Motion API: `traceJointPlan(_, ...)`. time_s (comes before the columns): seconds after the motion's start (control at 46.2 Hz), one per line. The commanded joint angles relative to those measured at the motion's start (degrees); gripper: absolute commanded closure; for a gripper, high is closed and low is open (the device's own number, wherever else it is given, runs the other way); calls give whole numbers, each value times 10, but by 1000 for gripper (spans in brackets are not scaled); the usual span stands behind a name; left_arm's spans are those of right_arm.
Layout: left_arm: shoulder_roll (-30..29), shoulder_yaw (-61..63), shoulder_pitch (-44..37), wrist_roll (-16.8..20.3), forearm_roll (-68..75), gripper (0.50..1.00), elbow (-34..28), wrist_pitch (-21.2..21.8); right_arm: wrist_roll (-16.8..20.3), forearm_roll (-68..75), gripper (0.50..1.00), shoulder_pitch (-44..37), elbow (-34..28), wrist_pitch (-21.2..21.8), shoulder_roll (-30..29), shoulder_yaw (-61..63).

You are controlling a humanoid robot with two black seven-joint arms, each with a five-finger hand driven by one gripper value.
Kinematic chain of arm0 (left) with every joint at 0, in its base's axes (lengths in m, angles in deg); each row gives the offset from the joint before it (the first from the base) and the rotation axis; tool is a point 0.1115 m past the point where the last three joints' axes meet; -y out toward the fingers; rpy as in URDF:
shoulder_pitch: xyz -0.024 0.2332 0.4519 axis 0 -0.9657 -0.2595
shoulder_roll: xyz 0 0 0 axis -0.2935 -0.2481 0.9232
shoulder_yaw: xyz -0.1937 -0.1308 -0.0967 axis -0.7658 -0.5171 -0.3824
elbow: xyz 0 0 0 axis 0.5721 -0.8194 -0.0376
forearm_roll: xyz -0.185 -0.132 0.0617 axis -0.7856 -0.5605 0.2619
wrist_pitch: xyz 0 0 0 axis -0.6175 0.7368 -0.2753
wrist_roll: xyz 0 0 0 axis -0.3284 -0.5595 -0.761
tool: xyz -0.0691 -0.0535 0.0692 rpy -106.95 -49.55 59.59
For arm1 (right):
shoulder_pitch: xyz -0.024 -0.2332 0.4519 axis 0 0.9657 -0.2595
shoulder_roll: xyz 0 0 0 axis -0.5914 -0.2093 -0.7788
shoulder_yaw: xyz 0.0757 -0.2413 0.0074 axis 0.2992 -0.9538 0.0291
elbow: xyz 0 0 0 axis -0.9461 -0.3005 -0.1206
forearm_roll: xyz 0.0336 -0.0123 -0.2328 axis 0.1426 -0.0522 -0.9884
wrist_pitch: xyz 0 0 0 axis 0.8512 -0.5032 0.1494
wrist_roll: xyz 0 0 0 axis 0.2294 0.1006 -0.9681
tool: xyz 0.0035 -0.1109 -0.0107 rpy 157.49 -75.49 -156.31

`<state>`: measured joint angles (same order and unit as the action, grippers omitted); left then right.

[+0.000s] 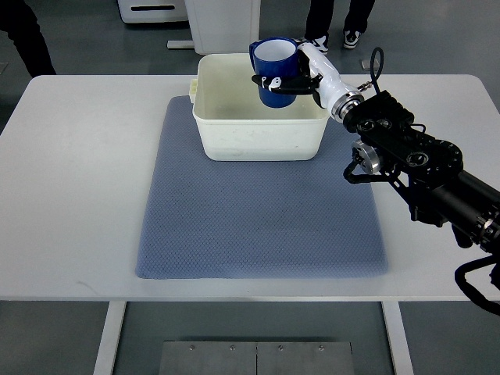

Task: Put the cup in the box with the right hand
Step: 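Lower the mug into the tub and open the right hand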

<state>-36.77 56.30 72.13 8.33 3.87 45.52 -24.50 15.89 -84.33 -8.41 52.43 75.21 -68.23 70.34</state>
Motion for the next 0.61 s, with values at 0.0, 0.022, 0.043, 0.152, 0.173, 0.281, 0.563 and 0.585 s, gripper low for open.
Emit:
traceJointPlan(0.0, 0, 0, 0, 0, 0, 500, 0, 0, 0, 0, 1000, 6, 0, -9, 0, -3)
traceJointPlan(0.022, 0, 0, 0, 0, 0, 500, 0, 0, 0, 0, 1000, 8, 0, -11, 0, -5)
traceJointPlan(0.043, 0, 0, 0, 0, 0, 500, 0, 0, 0, 0, 1000, 9, 1, -12, 0, -9)
traceJointPlan(0.152, 0, 0, 0, 0, 1, 500, 0, 0, -1, 0, 1000, 15, 0, -22, 0, -23)
traceJointPlan(0.173, 0, 0, 0, 0, 0, 500, 1, -1, -1, 0, 1000, 16, 0, -23, 0, -24)
traceJointPlan(0.281, 0, 0, 0, 0, 0, 500, 0, 0, -1, 0, 1000, 20, 0, -24, 0, -26)
traceJointPlan(0.563, 0, 1, 0, 0, 0, 500, 0, 0, -1, 1, 1000, 21, -4, -23, 0, -24)
traceJointPlan(0.585, 0, 0, 0, 0, 0, 500, 0, 0, -1, 1, 1000, 20, -4, -23, 0, -24)
